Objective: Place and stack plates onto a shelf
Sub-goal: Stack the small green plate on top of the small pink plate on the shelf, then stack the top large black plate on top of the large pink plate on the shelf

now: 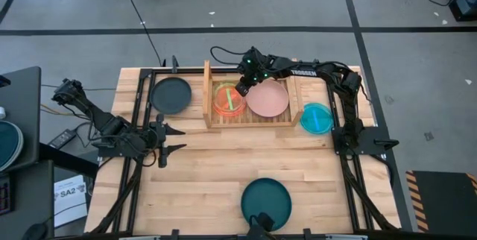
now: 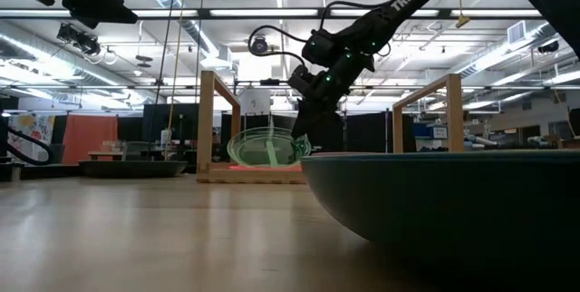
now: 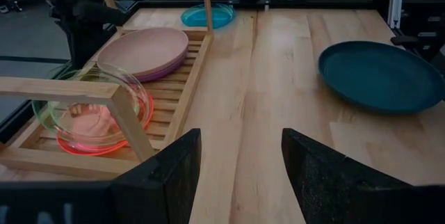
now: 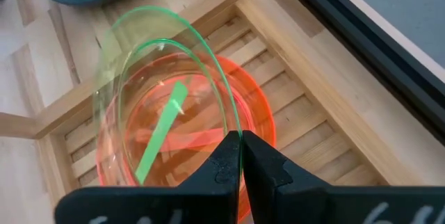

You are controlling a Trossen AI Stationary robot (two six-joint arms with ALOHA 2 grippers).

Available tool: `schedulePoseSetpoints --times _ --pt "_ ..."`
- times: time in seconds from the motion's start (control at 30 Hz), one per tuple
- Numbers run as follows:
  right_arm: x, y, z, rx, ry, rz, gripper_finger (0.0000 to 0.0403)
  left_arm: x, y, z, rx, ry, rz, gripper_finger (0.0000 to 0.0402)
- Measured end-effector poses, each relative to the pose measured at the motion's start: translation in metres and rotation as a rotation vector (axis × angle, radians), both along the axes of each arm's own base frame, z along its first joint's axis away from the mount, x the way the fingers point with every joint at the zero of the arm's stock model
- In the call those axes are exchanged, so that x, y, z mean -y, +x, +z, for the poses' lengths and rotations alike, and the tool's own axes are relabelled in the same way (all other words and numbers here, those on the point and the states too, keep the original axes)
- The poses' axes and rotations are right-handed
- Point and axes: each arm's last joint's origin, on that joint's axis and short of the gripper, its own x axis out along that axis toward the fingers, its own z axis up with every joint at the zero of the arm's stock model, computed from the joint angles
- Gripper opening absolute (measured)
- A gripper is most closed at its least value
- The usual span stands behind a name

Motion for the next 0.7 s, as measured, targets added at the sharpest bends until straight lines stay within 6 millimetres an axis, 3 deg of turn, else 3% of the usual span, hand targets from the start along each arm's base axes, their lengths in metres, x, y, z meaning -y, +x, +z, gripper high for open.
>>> schedulePoseSetpoints --times 0.3,0.7 --pt "-0.0001 0.0000 0.0002 0.002 0.002 0.002 0.0038 0.0000 0.0000 0.0000 0.000 0.000 0.001 0.0206" --pt "-0.0020 0.0011 0.0003 0.002 0.002 0.006 0.0139 -0.0001 0.0000 0.0001 0.001 0.001 0.003 0.0206"
